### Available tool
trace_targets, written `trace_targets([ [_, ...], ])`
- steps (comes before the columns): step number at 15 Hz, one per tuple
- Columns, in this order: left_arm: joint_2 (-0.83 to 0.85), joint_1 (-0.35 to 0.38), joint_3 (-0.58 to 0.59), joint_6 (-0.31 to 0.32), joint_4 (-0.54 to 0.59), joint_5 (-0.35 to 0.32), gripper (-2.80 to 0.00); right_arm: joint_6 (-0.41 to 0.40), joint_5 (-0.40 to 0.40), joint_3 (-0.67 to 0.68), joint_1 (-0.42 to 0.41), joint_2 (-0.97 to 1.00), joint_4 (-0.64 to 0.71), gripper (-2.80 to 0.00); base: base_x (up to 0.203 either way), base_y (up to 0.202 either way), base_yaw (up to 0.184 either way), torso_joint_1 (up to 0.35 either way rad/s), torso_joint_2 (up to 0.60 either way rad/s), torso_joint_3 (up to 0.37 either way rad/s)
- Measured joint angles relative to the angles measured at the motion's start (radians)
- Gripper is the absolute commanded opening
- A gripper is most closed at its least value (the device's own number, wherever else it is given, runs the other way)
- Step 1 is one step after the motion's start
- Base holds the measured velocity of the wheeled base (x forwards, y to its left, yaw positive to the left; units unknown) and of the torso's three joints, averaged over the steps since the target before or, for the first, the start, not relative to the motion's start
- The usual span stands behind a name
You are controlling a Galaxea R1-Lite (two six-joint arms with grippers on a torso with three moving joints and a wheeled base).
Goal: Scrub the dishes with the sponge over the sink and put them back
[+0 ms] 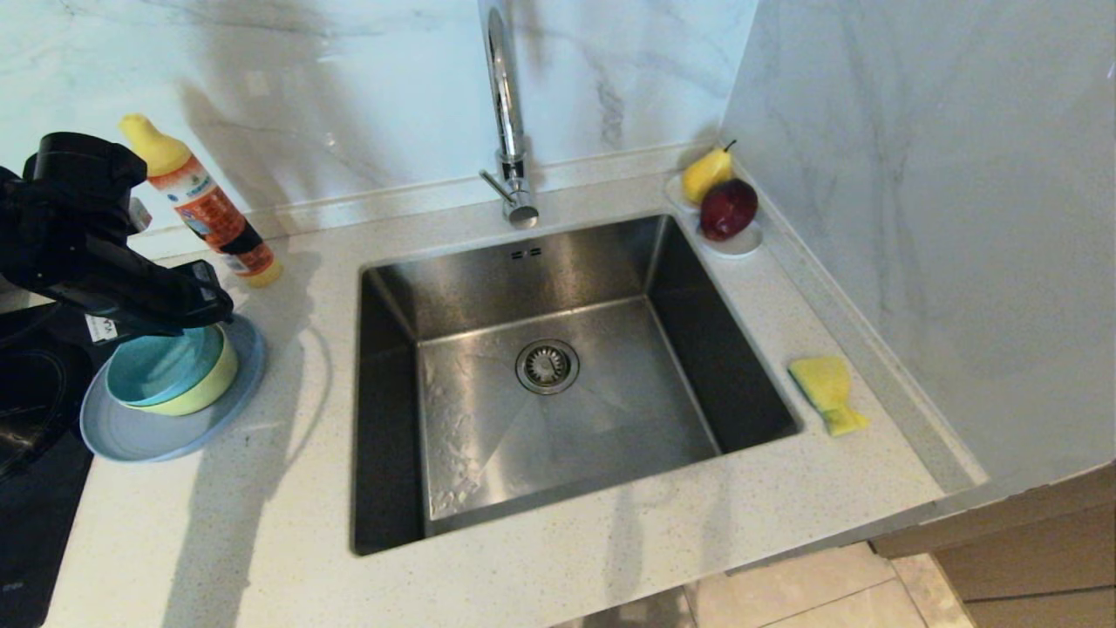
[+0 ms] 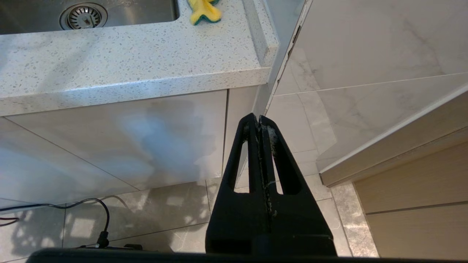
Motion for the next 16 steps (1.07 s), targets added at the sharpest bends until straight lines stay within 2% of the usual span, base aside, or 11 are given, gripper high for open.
trace_targets([
  [5,-0.024,-0.001,-0.056,-0.025,0.021,-0.004,0.00,0.000,0.000,0.000,0.000,0.000,0.000,-2.80,0.000,0.000,0.000,0.000,0.00,0.000],
  [6,-0.038,-0.001,-0.075,-0.030,0.036,-0.007,-2.80,0.000,0.000,0.000,0.000,0.000,0.000,-2.80,0.000,0.000,0.000,0.000,0.00,0.000],
  [9,-0.089,0.000,-0.159,-0.032,0.123,-0.068,-2.80,0.000,0.000,0.000,0.000,0.000,0.000,-2.80,0.000,0.000,0.000,0.000,0.00,0.000],
  [12,-0.144,-0.004,-0.186,-0.014,0.143,-0.163,-2.80,0.000,0.000,0.000,0.000,0.000,0.000,-2.80,0.000,0.000,0.000,0.000,0.00,0.000],
  [16,-0.177,-0.109,-0.188,0.040,0.088,-0.208,-2.80,0.000,0.000,0.000,0.000,0.000,0.000,-2.80,0.000,0.000,0.000,0.000,0.00,0.000],
])
